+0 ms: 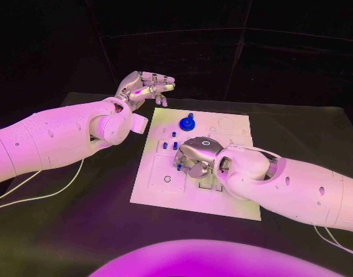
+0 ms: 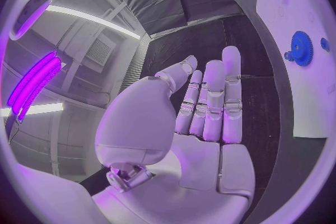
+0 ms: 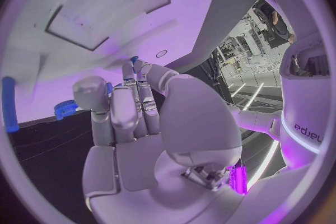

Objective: Assemble the parts on the task board

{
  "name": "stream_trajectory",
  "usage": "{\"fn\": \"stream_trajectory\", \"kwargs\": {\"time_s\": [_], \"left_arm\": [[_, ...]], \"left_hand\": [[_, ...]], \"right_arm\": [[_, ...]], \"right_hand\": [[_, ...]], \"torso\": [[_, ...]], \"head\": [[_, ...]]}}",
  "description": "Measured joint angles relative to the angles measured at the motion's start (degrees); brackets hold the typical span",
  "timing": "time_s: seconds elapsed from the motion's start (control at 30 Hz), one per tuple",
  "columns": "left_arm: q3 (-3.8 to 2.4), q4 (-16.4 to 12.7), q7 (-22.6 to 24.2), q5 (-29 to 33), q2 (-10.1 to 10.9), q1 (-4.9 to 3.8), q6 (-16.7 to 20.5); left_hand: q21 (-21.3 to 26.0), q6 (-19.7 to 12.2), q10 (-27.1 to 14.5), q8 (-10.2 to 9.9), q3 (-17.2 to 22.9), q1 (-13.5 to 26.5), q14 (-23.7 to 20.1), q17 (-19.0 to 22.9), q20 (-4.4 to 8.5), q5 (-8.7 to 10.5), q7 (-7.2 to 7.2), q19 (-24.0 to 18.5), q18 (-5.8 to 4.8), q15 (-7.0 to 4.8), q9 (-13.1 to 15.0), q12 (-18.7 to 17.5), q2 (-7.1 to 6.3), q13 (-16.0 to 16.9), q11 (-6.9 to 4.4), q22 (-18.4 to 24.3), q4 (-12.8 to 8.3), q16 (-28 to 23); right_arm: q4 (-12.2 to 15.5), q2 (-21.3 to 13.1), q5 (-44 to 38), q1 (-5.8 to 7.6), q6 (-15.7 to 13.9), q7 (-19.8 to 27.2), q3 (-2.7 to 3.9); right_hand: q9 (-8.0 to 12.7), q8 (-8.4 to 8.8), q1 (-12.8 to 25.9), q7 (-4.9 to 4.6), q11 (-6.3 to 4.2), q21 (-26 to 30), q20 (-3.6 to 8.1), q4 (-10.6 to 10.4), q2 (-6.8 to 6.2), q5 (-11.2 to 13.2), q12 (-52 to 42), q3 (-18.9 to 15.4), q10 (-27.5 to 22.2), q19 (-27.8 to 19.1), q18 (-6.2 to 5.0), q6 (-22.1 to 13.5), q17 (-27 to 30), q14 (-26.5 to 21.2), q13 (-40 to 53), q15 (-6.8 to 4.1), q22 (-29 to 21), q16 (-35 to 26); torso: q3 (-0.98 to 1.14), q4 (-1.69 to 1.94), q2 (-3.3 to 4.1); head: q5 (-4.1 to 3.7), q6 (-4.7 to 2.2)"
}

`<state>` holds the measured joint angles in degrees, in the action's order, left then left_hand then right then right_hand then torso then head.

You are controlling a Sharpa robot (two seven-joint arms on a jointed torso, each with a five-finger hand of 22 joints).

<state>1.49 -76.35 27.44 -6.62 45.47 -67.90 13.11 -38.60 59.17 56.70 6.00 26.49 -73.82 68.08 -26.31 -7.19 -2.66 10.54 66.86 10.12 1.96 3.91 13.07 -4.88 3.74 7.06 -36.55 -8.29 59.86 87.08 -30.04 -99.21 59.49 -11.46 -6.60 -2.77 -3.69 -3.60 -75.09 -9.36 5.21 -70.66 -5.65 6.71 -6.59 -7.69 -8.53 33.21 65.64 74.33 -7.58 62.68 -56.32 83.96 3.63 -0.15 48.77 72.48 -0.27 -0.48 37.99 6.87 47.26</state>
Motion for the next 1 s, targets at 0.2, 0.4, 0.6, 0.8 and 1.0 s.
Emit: {"fn": "stream_trajectory", "kwargs": {"time_s": [0.2,0.4,0.6,0.8,1.0], "left_arm": [[0.00,0.05,-0.09,0.00,-0.01,0.00,-0.03],[0.00,0.16,-0.21,0.00,-0.02,0.00,-0.06],[0.00,0.25,-0.30,0.01,-0.02,0.00,-0.11],[0.01,0.34,-0.37,0.01,0.04,0.00,-0.17],[0.02,0.33,-0.43,0.01,0.18,0.00,-0.22]], "left_hand": [[0.00,0.00,0.00,0.00,0.00,0.00,0.00,0.00,0.00,0.00,0.00,0.00,0.00,0.00,0.00,0.00,0.00,0.00,0.00,0.00,0.00,0.00],[0.00,0.00,-0.20,0.24,-0.26,0.00,0.00,0.03,0.00,0.00,0.00,0.00,0.00,0.00,0.00,0.00,0.00,0.00,0.21,0.02,-0.07,0.00],[0.00,0.00,-0.20,0.24,-0.32,0.00,0.00,0.06,0.00,0.00,0.00,0.00,0.00,0.00,0.00,0.00,0.00,0.00,0.21,0.05,-0.01,0.00],[0.00,0.00,-0.20,0.24,-0.32,0.00,0.00,0.05,-0.19,0.00,0.00,-0.18,-0.01,0.00,0.00,0.00,0.00,0.00,0.21,0.05,-0.01,0.00],[0.00,0.00,-0.20,0.24,-0.32,0.00,0.00,0.05,-0.19,0.00,0.00,-0.19,-0.01,0.00,0.00,0.00,0.00,0.00,0.21,0.05,-0.01,0.00]], "right_arm": [[-0.32,-0.04,-0.13,-0.03,0.13,-0.72,-0.09],[-0.13,-0.41,-0.20,-0.04,-0.87,-0.98,-0.13],[1.44,-1.80,-0.17,-0.08,-2.78,-0.88,-0.14],[5.55,-5.81,0.08,-0.09,-5.50,-0.70,-0.12],[8.69,-11.61,0.98,1.62,-6.49,-1.36,-0.02]], "right_hand": [[0.03,-0.01,1.70,-0.73,1.13,1.05,-0.80,-0.67,-1.70,-0.63,1.74,-2.26,-4.15,-0.80,0.00,-3.42,1.26,0.14,-0.13,0.61,-2.07,-0.32],[0.03,-0.01,1.76,-0.97,1.24,1.27,-1.01,-0.65,-1.76,-0.87,1.74,-2.71,-4.87,-1.01,0.00,-3.66,1.59,-0.02,-0.11,0.77,-2.17,-0.50],[-0.06,-0.01,1.76,-0.97,1.24,1.27,-1.01,-0.80,-1.77,-1.32,1.74,-2.86,-4.87,-1.01,0.00,-3.66,1.81,-0.02,-0.03,0.77,-2.12,-0.59],[-0.06,-0.01,1.76,-0.97,1.24,1.27,-1.01,-0.65,-1.77,-2.06,1.74,-3.03,-4.86,-1.01,0.00,-3.67,1.98,-0.02,0.03,0.76,-2.12,-0.59],[-0.06,-0.01,2.24,-0.17,1.06,1.27,-1.01,-1.03,-2.25,-2.07,1.49,-4.70,-5.05,-1.01,0.00,-4.46,2.31,-0.01,0.03,0.76,-2.20,-0.59]], "torso": [[0.00,-0.01,-0.01],[0.01,-0.01,-0.01],[0.04,-0.02,-0.01],[0.05,-0.09,-0.03],[0.02,-0.14,-0.09]], "head": [[-0.02,0.00],[-0.05,0.01],[-0.15,-0.01],[-0.45,-0.38],[-1.15,-0.91]]}}
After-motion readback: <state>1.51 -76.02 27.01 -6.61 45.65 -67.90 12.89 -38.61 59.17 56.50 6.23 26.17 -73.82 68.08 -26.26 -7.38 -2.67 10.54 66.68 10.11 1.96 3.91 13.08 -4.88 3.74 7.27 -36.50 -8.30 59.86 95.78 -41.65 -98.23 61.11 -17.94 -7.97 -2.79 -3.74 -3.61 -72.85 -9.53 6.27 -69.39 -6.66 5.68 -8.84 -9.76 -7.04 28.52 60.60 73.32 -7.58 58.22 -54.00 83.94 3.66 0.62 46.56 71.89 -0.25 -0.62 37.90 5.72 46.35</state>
